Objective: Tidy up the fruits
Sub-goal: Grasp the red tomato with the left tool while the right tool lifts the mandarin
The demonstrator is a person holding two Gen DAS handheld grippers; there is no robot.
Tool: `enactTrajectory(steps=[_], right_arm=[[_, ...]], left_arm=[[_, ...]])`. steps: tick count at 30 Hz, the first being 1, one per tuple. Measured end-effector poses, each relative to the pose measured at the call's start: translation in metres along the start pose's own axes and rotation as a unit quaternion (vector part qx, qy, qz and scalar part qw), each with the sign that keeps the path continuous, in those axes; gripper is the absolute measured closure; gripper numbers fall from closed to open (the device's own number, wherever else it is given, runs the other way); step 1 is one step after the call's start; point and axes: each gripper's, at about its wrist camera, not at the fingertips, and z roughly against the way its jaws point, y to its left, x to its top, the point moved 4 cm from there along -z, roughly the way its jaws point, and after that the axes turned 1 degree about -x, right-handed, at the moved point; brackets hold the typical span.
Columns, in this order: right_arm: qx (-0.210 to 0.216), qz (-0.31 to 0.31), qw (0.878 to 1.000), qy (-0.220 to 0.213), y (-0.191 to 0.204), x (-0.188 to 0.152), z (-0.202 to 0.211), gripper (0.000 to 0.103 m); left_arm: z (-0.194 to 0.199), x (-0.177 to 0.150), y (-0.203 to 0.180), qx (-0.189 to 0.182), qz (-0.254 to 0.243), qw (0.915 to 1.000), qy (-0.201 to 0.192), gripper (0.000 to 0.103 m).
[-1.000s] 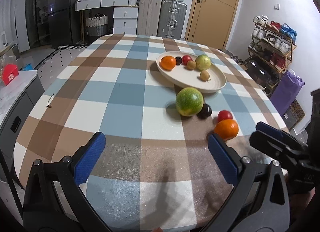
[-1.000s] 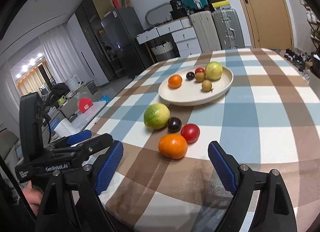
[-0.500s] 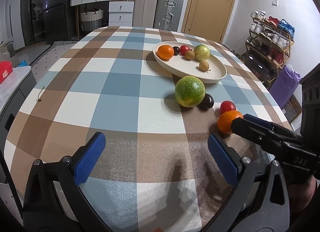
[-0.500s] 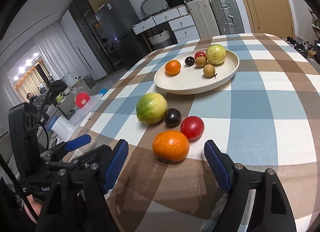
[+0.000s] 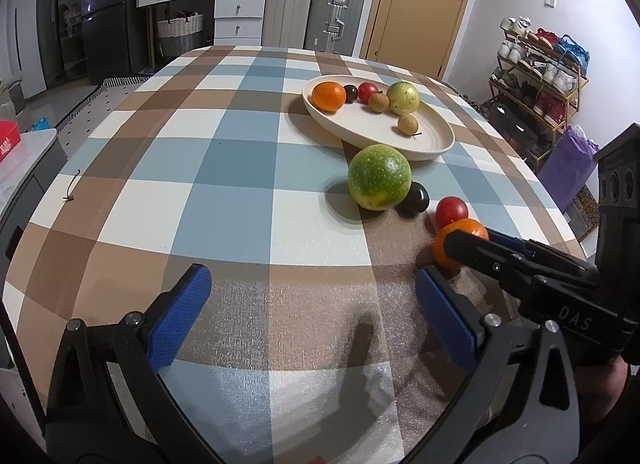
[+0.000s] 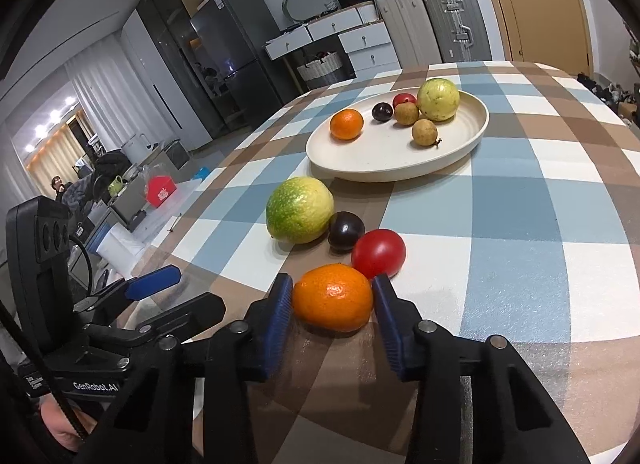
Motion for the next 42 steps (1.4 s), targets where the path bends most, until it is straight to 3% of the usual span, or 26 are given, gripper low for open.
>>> enactTrajectory(steps=[13,29,36,40,42], right_arm=[[0.027,-0.009,0.999,-0.03,-0.004,0.0,0.018,0.063],[0.009,-0.037,0.994,-0.107,-0.053,0.016,0.09,0.063],[0.01,-0.05,0.992,-0.114,-0.072,0.012,0.102,0.063],[0.015,-0.058,0.991,-0.118,-0.081,0.011,0.105,0.063],[0.019,-0.063,0.991,-0.119,-0.085,0.01,0.106,0.063]], left_arm=[[-0.002,-0.001,-0.007,0.001,-0.004,0.9999,0.011,0.001],[-0.029,0.012,-0.084,-0.083,-0.036,0.9947,0.048,0.001],[-0.051,0.023,-0.108,-0.09,-0.011,0.9932,0.072,0.002],[-0.064,0.028,-0.111,-0.085,0.007,0.9928,0.084,0.006],[-0.069,0.031,-0.112,-0.093,0.014,0.9918,0.087,0.014]])
